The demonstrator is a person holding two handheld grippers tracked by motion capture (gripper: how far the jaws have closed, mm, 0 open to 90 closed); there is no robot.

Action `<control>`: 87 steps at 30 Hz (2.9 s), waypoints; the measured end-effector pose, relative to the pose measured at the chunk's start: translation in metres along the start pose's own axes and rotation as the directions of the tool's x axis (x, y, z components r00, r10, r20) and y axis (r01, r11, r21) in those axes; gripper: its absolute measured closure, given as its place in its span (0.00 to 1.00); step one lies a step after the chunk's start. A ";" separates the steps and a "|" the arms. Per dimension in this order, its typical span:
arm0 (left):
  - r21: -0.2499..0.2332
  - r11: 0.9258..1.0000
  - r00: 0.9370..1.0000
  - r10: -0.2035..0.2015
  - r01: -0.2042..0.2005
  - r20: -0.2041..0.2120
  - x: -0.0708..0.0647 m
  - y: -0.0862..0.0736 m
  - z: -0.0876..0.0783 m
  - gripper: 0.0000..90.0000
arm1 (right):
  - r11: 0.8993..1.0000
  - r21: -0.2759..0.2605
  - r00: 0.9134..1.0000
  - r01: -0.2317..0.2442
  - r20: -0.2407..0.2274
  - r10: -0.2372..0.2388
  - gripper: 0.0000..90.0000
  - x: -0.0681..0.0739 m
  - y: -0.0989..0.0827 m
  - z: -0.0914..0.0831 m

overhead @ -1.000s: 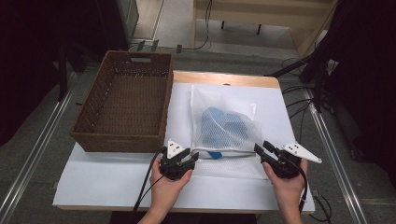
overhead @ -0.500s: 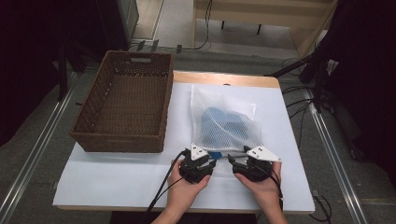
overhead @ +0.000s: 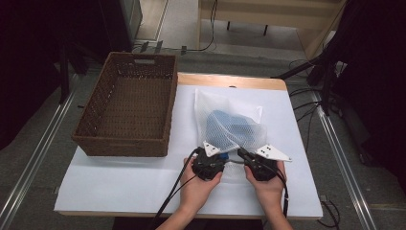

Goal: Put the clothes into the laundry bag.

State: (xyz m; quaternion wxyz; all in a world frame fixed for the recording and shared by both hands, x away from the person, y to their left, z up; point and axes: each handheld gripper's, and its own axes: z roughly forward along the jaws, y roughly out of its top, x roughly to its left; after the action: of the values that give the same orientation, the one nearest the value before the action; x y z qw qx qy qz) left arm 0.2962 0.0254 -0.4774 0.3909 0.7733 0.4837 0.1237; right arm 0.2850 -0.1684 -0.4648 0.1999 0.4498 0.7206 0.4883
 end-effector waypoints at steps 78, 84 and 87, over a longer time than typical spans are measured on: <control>-0.052 0.999 0.986 -0.010 0.002 -0.164 0.067 -0.010 -0.033 1.00 | 0.970 0.146 0.942 -0.196 0.303 0.145 1.00 -0.077 -0.026 -0.024; -0.112 0.994 0.993 0.002 -0.016 -0.119 0.070 -0.015 -0.042 0.95 | 0.970 0.125 0.953 -0.208 0.248 0.173 0.98 -0.080 -0.027 -0.027; -0.143 0.989 0.996 0.011 -0.024 -0.089 0.075 -0.020 -0.051 0.79 | 0.976 0.075 0.966 -0.205 0.178 0.189 0.85 -0.082 -0.028 -0.033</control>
State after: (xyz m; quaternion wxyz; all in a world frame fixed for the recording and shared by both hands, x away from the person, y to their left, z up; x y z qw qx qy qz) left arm 0.2916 0.1183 -0.4721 0.4229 0.7410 0.4834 0.1960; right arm 0.2903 -0.2584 -0.4874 0.1899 0.5678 0.6745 0.4319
